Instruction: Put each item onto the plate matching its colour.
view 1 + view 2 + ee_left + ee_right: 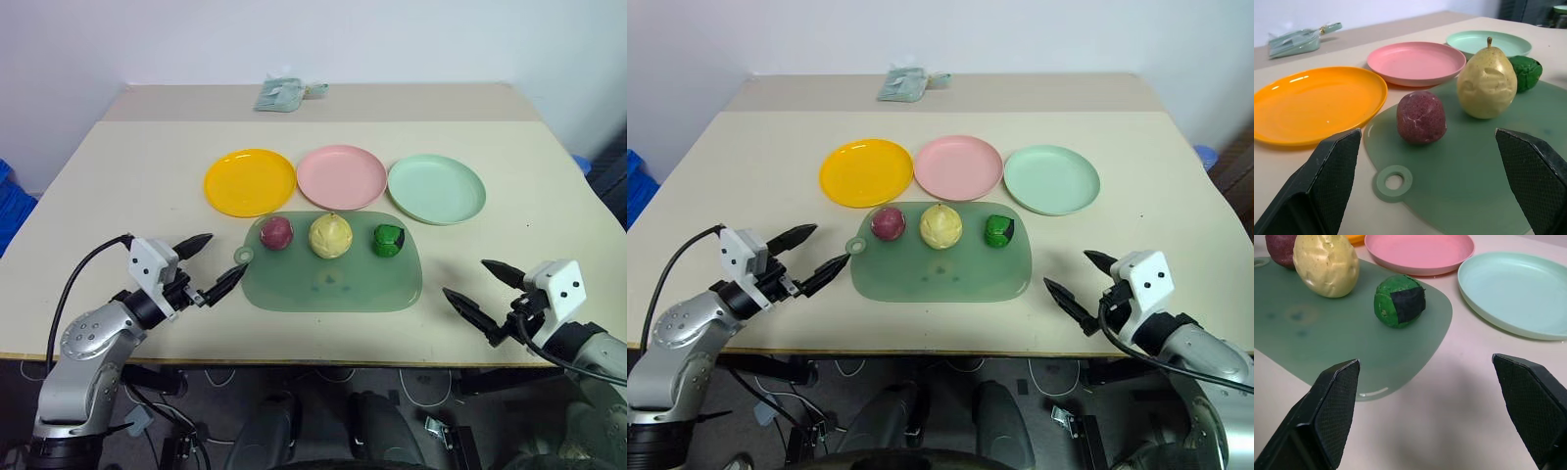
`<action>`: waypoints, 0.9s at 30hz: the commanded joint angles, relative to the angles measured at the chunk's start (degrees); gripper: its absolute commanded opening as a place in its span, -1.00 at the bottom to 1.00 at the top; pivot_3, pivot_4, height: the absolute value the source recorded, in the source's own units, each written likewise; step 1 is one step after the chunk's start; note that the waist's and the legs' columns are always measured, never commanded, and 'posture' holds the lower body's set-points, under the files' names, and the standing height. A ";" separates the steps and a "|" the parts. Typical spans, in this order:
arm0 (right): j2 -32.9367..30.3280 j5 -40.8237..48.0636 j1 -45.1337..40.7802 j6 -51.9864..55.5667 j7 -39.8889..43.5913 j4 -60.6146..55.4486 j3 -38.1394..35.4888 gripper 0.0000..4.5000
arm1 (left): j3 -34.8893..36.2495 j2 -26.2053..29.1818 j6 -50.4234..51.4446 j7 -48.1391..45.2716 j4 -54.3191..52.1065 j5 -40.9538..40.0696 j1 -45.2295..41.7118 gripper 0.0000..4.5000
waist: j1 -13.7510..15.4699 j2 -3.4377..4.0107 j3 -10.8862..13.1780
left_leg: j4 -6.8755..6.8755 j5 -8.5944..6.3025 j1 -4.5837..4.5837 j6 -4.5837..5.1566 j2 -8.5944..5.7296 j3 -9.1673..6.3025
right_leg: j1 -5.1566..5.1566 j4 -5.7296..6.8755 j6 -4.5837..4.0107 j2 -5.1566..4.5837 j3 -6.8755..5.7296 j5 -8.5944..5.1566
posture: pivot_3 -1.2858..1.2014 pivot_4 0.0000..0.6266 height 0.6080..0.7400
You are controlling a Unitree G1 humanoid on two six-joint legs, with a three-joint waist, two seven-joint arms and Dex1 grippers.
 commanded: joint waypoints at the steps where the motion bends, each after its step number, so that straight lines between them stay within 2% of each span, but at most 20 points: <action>1: 0.07 1.01 -0.63 0.14 -0.89 -2.43 -0.44 0.96 | -0.04 0.53 0.83 1.07 -2.24 0.60 -0.23 1.00 | 0.00 0.00 0.00 | 0.00 0.00 0.00 0.00 0.00 0.00 | 0.00 0.00 0.00 0.00 0.00 0.00 | 0.03 -0.52 1.00; 16: 0.50 -0.11 -2.34 -1.62 -1.83 -2.18 1.82 0.96 | -0.85 -1.53 0.92 2.05 2.21 1.42 -0.79 1.00 | 0.01 -0.01 0.00 | 0.00 0.00 -0.01 0.00 0.00 0.00 | 0.00 -0.02 0.00 0.00 -0.01 -0.01 | 0.03 -0.52 1.00; 23: 0.85 2.71 -5.66 -5.96 2.97 -1.51 3.09 0.96 | -1.15 -2.62 -0.63 2.39 3.99 2.05 -1.88 1.00 | -0.03 -0.01 0.01 | 0.00 0.00 -0.01 0.00 0.00 0.00 | 0.00 -0.02 0.01 0.00 -0.01 0.00 | 0.03 -0.52 1.00; 27: -1.55 4.59 -8.26 -6.10 7.90 -1.42 5.28 0.96 | -2.31 -3.81 3.91 5.13 2.59 1.16 -4.22 1.00 | 0.01 -0.02 0.01 | 0.01 0.00 -0.01 0.00 0.00 0.00 | 0.00 -0.02 0.01 0.00 -0.02 0.00 | 0.03 -0.52 1.00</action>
